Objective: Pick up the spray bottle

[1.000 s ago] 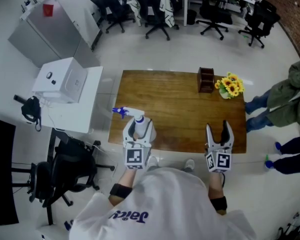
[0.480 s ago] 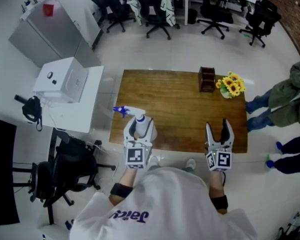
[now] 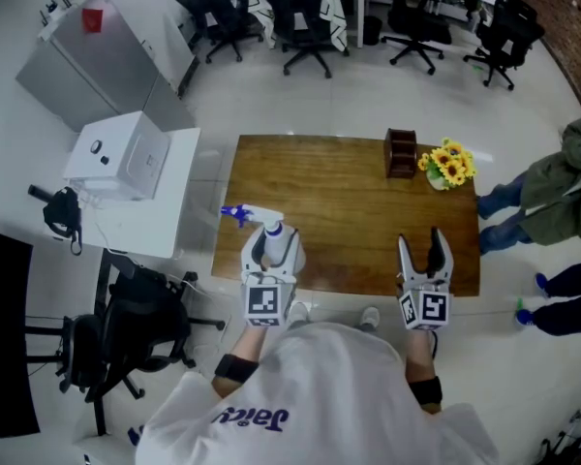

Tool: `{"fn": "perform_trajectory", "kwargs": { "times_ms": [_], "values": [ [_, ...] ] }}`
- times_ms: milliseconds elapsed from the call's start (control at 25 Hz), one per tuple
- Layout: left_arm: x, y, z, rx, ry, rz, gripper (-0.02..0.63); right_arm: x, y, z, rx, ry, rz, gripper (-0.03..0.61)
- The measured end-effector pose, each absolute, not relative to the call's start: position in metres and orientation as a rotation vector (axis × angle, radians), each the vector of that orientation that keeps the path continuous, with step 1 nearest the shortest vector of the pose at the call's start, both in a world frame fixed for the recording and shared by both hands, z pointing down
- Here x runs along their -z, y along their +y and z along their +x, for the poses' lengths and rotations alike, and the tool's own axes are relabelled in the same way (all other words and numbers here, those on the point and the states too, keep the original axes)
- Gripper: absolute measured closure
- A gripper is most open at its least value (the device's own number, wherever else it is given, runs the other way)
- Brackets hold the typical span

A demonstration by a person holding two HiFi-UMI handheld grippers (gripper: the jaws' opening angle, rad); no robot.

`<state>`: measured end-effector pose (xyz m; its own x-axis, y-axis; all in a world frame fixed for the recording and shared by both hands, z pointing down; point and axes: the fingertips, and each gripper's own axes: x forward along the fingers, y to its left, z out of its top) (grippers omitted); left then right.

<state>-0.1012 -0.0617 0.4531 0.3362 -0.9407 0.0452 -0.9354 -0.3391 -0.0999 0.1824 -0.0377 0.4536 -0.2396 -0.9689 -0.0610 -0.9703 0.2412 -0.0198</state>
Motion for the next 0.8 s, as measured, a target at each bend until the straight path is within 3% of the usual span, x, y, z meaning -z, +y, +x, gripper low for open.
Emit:
{"fn": "perform_trajectory", "kwargs": {
  "times_ms": [800],
  "values": [
    [-0.454, -0.073, -0.098, 0.14, 1.764, -2.546, 0.367, -0.459, -0.049, 0.178, -0.066, 2.495, -1.944, 0.288]
  ]
}}
